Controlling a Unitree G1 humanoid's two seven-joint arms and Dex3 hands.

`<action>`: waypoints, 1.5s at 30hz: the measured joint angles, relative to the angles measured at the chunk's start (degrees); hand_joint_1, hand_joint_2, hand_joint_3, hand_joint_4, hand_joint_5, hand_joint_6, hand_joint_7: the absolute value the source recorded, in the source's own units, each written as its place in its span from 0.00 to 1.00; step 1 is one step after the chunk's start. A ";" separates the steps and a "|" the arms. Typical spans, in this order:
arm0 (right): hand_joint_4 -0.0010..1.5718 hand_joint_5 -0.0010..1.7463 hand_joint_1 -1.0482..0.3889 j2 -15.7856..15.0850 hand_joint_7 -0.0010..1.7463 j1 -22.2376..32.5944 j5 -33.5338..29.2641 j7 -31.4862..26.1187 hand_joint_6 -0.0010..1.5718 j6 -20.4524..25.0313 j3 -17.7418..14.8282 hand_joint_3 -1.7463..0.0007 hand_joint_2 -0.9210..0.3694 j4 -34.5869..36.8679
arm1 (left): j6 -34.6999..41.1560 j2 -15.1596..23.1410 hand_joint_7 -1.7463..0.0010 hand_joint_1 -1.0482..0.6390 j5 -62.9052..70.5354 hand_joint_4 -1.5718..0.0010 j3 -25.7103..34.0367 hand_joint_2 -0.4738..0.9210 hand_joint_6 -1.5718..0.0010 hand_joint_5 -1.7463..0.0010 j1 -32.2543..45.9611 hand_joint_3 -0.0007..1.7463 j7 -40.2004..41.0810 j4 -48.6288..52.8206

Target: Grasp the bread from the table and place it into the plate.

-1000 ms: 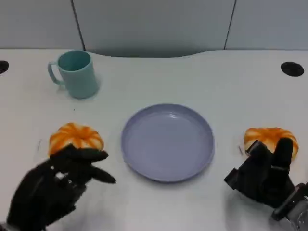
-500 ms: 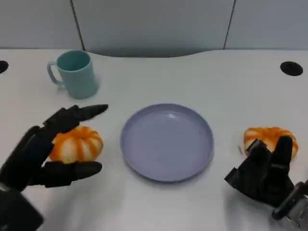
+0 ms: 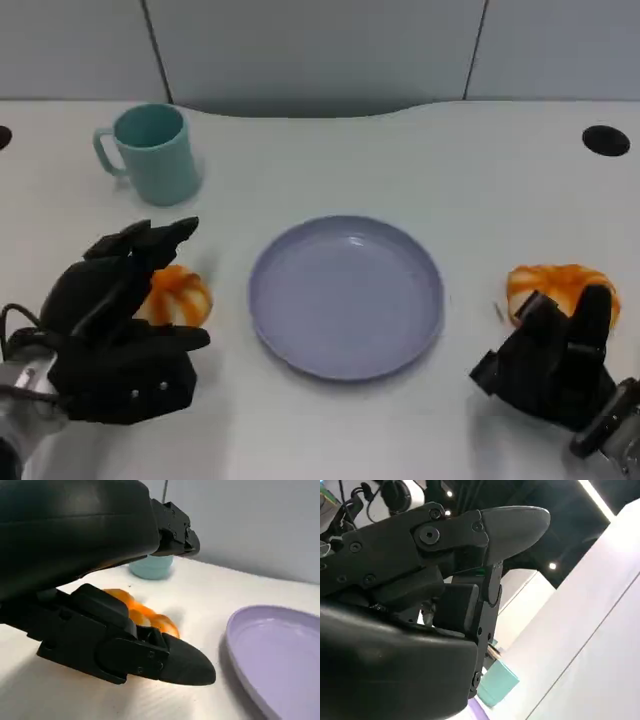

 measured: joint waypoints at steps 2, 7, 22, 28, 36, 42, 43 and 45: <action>1.00 0.10 0.20 0.20 0.01 0.98 0.00 -0.81 0.93 -0.08 0.14 0.84 0.00 -1.79 | 2.41 -0.17 0.92 0.01 0.12 0.97 -1.95 1.00 0.92 0.94 -0.54 0.07 0.00 2.13; 1.00 0.11 0.21 1.46 0.01 3.44 0.13 -2.33 0.94 -0.08 0.71 0.83 0.00 -5.91 | 8.12 -0.72 0.94 0.13 0.50 0.92 -5.98 0.98 0.88 0.89 -1.65 0.01 0.48 5.26; 1.00 0.12 0.20 2.46 0.00 5.12 1.01 -3.47 0.94 -1.52 1.49 0.84 0.00 -8.50 | 17.80 -0.74 0.91 0.52 0.71 0.58 -12.01 1.00 0.35 0.38 -3.85 0.02 10.65 7.31; 1.00 0.11 0.21 2.53 0.00 4.78 1.04 -3.20 0.94 -3.13 1.52 0.85 0.00 -7.12 | 12.53 -0.69 0.91 0.49 -3.75 0.56 -8.65 1.00 0.33 0.38 -4.93 0.00 10.93 7.29; 1.00 0.10 0.20 2.62 0.00 3.03 1.24 -3.22 0.93 -2.63 1.39 0.84 0.00 -4.95 | -0.35 -3.81 0.90 0.51 -8.22 0.55 -4.96 0.95 0.32 0.30 -10.69 0.00 15.48 4.82; 1.00 0.08 0.21 2.89 0.00 2.29 1.26 -3.35 0.93 -2.37 1.07 0.85 0.00 -3.80 | -9.03 -10.07 0.89 0.49 -10.64 0.50 -3.74 0.94 0.31 0.39 -13.74 0.00 15.96 1.93; 1.00 0.08 0.21 3.26 0.00 1.99 1.26 -3.31 0.93 -2.40 1.08 0.85 0.00 -3.61 | -10.03 -11.35 0.89 0.49 -10.93 0.50 -3.74 0.95 0.31 0.39 -13.82 0.00 15.79 1.62; 1.00 0.07 0.21 3.36 0.00 1.54 1.26 -2.83 0.92 -3.01 1.03 0.85 0.00 -3.00 | -11.28 -13.45 0.89 0.49 -11.28 0.51 -3.76 0.95 0.31 0.39 -13.85 0.00 14.78 1.39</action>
